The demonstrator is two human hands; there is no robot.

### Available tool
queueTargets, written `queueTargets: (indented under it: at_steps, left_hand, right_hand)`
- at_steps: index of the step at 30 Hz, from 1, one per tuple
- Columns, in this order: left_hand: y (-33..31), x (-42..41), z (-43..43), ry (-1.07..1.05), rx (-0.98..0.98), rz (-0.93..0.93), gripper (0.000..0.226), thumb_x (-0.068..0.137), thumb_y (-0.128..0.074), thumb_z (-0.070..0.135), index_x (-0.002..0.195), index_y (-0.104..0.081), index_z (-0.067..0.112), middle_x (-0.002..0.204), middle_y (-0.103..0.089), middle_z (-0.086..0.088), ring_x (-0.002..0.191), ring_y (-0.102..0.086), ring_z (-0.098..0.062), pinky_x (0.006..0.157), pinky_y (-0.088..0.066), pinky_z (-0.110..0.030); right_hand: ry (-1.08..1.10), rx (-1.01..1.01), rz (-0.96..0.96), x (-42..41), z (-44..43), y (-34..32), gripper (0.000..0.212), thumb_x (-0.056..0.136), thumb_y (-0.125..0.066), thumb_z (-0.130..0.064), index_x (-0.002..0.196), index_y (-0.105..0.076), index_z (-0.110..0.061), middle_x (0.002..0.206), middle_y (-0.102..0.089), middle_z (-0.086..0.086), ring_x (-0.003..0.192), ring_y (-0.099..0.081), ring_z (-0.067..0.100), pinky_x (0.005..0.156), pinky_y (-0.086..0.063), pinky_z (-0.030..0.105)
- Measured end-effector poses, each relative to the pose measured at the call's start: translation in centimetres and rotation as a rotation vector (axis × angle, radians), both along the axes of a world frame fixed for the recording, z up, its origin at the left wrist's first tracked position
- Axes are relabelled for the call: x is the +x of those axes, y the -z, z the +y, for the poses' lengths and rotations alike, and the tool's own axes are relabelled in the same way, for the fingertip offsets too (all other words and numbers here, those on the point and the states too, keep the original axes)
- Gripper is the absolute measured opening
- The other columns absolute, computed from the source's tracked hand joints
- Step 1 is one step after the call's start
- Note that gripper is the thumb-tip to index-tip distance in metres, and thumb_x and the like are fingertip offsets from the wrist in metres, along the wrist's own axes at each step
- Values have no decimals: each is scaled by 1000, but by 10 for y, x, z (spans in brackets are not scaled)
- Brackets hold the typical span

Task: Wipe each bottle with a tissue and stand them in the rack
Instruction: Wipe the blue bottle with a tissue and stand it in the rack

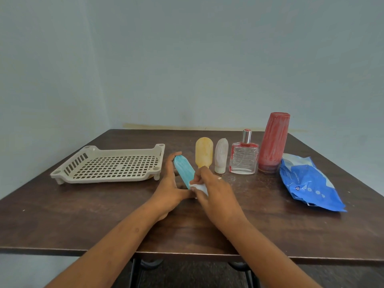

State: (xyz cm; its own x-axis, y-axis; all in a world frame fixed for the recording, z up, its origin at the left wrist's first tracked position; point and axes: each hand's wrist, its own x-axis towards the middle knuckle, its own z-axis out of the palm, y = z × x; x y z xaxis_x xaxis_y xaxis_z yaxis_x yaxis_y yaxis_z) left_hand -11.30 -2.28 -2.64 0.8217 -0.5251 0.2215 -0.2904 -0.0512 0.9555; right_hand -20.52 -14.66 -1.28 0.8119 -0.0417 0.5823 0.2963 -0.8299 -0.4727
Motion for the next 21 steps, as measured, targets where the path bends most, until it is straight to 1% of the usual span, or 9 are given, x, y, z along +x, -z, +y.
queueTargets:
  at_steps: [2, 6, 8, 11, 12, 14, 17, 19, 21]
  left_hand:
    - [0, -1, 0, -2, 4, 2, 108, 67, -83, -3, 130, -23, 60, 132, -47, -4, 99, -68, -22, 89, -57, -39]
    - [-1, -1, -2, -46, 2, 20, 114, 50, -89, 16, 126, -23, 68, 136, -47, -4, 117, -59, -30, 96, -52, -47]
    - [0, 1, -1, -41, -7, 31, 113, 50, -89, 15, 126, -24, 68, 136, -47, -5, 115, -60, -29, 95, -53, -47]
    - [1, 2, 0, -6, -17, 21, 109, 62, -85, -1, 126, -26, 64, 134, -48, -8, 106, -66, -26, 92, -55, -46]
    - [1, 2, 0, 0, -16, 24, 108, 64, -84, -3, 127, -26, 63, 134, -47, -8, 105, -66, -25, 91, -55, -46]
    - [1, 1, -1, -6, -12, 30, 111, 58, -89, 5, 128, -25, 63, 135, -47, -7, 109, -64, -26, 93, -54, -47]
    - [1, 1, -1, -36, -13, 23, 116, 41, -93, 31, 127, -24, 67, 141, -43, 0, 122, -55, -28, 99, -50, -48]
    - [2, 3, -2, -24, -19, 19, 115, 39, -92, 34, 126, -24, 68, 143, -41, 3, 126, -51, -26, 100, -49, -48]
    - [4, 4, -2, -9, -28, 19, 115, 40, -92, 32, 127, -26, 67, 143, -40, 3, 127, -50, -25, 100, -49, -48]
  right_hand:
    - [-9, -6, 0, -1, -1, 1, 15, 91, -57, -20, 98, -45, -26, 100, -63, 0, 87, -59, 10, 73, -53, 28]
    - [22, 128, -25, 7, -8, 0, 23, 88, -62, -18, 94, -43, -31, 97, -64, -6, 81, -59, 1, 66, -46, 7]
    - [21, 123, -32, 8, -7, 1, 22, 89, -60, -17, 95, -45, -31, 96, -64, -5, 81, -59, 3, 65, -48, 10]
    - [-17, 34, -30, 5, -4, 3, 15, 90, -58, -20, 98, -47, -26, 97, -63, -1, 85, -59, 10, 71, -53, 28]
    - [-32, 22, -29, 4, -4, 3, 14, 90, -58, -20, 97, -47, -26, 97, -63, -1, 86, -59, 10, 72, -53, 29]
    - [-32, 75, -37, 6, -8, 2, 16, 89, -61, -20, 96, -49, -27, 96, -64, -4, 84, -59, 5, 71, -51, 17]
    - [23, 268, -43, 16, -17, 1, 21, 83, -68, -17, 93, -53, -28, 88, -66, -10, 81, -59, -7, 67, -43, 4]
    - [47, 367, -23, 23, -26, 4, 19, 81, -70, -18, 95, -59, -24, 87, -67, -9, 83, -61, -4, 67, -45, 6]
    - [28, 454, 29, 28, -32, 7, 20, 80, -71, -19, 99, -64, -20, 89, -69, -6, 86, -64, 5, 69, -52, 13]
